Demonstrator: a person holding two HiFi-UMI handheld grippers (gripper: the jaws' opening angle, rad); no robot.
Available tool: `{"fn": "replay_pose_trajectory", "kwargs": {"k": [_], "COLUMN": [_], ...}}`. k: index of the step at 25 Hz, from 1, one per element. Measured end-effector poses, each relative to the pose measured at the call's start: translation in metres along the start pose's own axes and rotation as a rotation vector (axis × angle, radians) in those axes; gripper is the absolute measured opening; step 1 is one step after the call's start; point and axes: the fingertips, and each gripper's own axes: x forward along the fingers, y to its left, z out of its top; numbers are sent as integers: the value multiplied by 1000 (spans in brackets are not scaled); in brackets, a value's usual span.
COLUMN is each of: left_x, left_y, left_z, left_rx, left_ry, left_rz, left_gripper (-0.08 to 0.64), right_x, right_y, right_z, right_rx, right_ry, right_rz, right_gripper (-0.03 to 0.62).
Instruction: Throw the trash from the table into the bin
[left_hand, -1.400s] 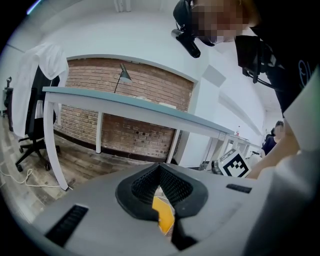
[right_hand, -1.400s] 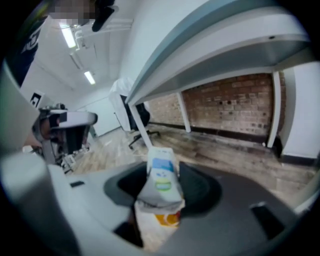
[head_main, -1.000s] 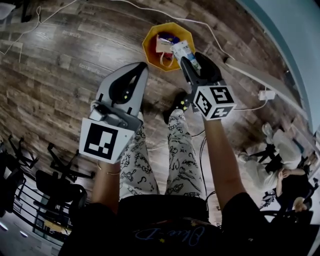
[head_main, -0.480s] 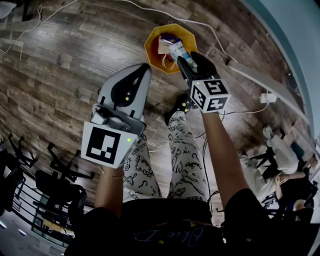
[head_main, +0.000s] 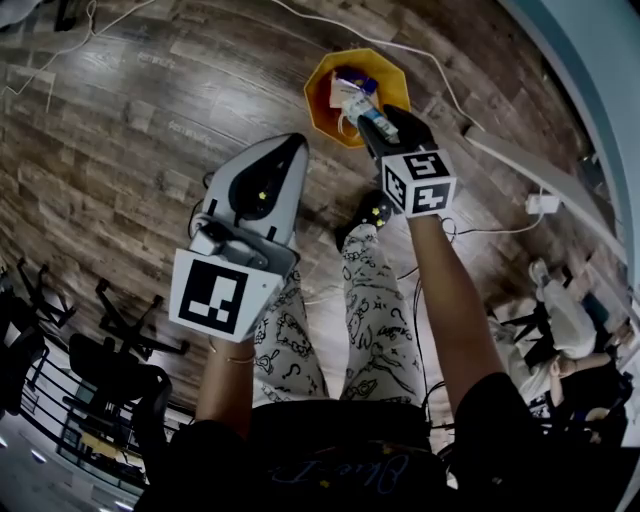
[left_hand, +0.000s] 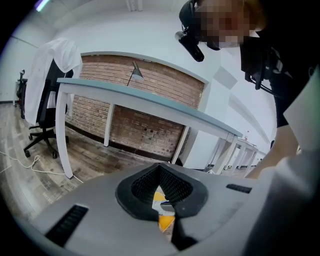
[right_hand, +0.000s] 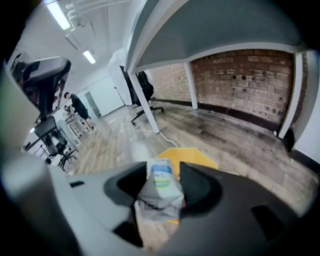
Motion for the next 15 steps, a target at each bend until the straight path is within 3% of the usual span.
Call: {"fn": "replay_pose_trajectory", "kwargs": {"k": [15], "left_x": [-1], "left_y": [5], "left_z": [9], "left_rx": [10], "left_ry": [-10], "left_rz": [-3], "left_gripper": [8], "right_x": [-3], "right_y": [2], "right_z": [17], "right_rx": [27], "right_ry": [-34], "right_rz": [-8], "right_gripper": [204]}}
